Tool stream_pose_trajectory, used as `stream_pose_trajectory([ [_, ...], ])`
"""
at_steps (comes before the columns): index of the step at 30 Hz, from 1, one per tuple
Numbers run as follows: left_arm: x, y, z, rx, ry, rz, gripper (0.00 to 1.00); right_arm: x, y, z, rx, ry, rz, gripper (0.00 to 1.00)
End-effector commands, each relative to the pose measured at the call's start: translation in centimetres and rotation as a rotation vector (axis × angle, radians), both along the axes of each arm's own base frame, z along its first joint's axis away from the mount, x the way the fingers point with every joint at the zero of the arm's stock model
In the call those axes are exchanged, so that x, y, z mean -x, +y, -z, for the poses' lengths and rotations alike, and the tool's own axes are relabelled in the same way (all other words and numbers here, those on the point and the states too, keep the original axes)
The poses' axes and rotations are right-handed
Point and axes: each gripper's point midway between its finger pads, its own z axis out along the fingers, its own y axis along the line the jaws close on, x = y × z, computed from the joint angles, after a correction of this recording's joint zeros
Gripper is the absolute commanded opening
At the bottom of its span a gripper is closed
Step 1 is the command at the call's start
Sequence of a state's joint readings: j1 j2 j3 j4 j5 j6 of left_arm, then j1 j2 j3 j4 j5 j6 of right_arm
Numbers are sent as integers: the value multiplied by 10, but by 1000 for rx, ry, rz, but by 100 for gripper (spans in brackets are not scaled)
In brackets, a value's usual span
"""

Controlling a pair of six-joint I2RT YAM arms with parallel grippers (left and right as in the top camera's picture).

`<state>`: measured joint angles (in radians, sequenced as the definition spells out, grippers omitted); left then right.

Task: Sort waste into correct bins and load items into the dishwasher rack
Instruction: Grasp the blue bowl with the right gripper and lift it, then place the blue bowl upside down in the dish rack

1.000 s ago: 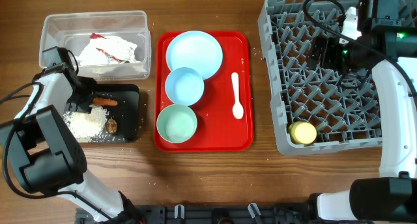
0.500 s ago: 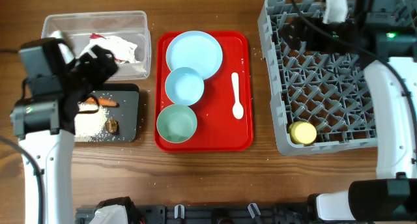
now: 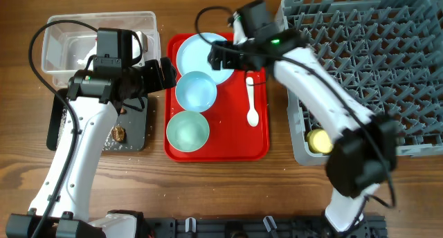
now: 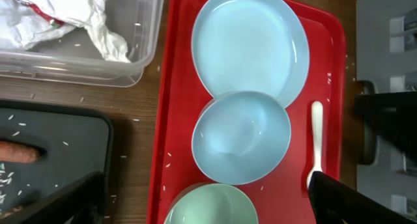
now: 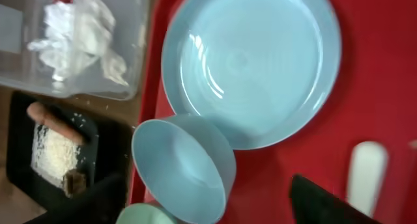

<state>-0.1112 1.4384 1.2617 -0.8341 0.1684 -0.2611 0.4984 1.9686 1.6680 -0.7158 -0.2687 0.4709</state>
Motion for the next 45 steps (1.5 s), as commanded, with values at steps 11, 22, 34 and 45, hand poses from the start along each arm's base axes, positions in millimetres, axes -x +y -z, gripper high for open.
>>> stream_pose_trajectory([
  [11, -7, 73, 0, 17, 18, -305, 100, 12, 23, 89, 54, 194, 66, 4],
  [22, -7, 73, 0, 17, 18, -305, 100, -22, -290, -183, 771, -557, 819, 4],
  [34, -7, 73, 0, 17, 18, -305, 100, -127, -335, -152, 1673, -495, 132, 4],
  [45, -7, 73, 0, 17, 18, -305, 100, -153, -322, -68, 1592, -448, 16, 4],
])
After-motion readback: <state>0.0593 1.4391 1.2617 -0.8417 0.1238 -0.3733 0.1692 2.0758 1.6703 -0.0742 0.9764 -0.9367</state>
